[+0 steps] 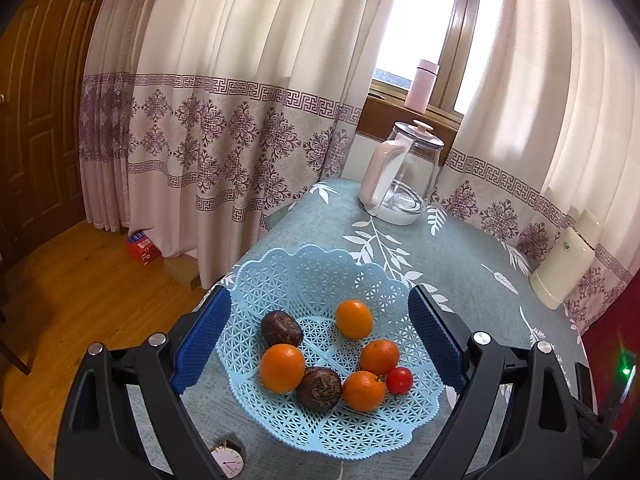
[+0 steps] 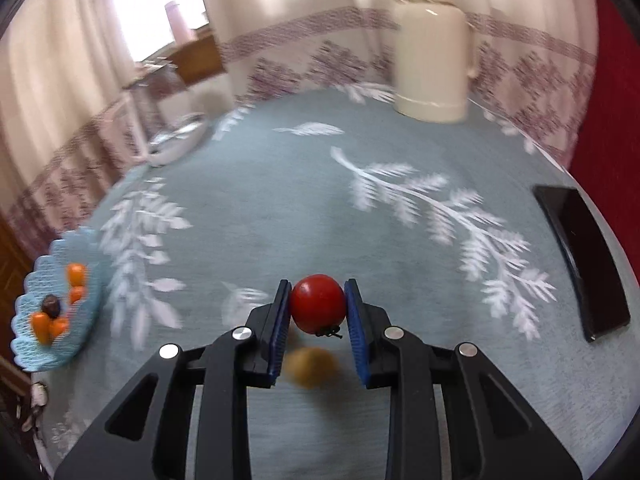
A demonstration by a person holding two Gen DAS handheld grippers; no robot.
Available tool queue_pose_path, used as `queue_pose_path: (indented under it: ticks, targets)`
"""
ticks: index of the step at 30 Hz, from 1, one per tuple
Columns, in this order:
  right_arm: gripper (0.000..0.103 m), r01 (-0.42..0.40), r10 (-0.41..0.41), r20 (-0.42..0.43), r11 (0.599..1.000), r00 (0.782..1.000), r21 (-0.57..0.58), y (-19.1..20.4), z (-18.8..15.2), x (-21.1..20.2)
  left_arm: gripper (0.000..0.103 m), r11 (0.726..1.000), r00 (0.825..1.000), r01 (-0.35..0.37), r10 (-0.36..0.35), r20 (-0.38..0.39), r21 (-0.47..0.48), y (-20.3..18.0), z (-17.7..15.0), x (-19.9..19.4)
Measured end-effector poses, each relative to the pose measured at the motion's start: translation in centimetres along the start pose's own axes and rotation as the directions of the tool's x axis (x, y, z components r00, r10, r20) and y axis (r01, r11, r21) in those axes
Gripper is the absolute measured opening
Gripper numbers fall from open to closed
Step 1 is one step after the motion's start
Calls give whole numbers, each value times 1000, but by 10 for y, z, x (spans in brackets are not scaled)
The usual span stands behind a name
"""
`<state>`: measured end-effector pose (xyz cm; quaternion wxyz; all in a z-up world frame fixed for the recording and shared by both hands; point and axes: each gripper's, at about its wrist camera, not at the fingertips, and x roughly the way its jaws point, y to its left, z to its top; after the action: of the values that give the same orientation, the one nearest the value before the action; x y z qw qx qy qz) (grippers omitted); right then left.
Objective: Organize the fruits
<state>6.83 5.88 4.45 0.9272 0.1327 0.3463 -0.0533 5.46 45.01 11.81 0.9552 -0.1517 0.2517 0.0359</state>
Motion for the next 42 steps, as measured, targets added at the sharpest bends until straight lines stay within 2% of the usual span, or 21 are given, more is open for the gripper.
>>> queue_pose_path:
  ticks: [5,9,13,21,26,29,33,42]
  targets:
    - [27,-145,146,7,985,989,-99,59,0,-14,91,1000,1000,-1,1,5,-8,2,2,-2]
    - [27,-266,267,-17,950,964,-165,111,-5,-20,91,1000,1000,-1,2,11,-21,6,4,-5]
    - [27,-345,342,-52,916,938,-205,152,-10,-22,91,1000,1000,-1,1,13,-31,9,7,-6]
    - [27,-450,433,-126,847,893,-282,215,-27,-18,91,999,1000,1,0,15,-45,12,9,-7]
    - [28,-497,463,-184,823,867,-276,233,-37,-9,91,999,1000,1,-1,13,-47,13,9,-7]
    - [29,-504,467,-191,821,863,-268,231,-40,-7,91,999,1000,2,-1,12,-45,13,10,-7]
    - [29,-489,456,-181,835,871,-250,221,-39,-5,91,999,1000,2,-1,12,-44,12,9,-7]
    - [29,-424,404,-137,884,904,-195,177,-38,-7,91,1000,1000,9,-9,4,-27,4,6,-5]
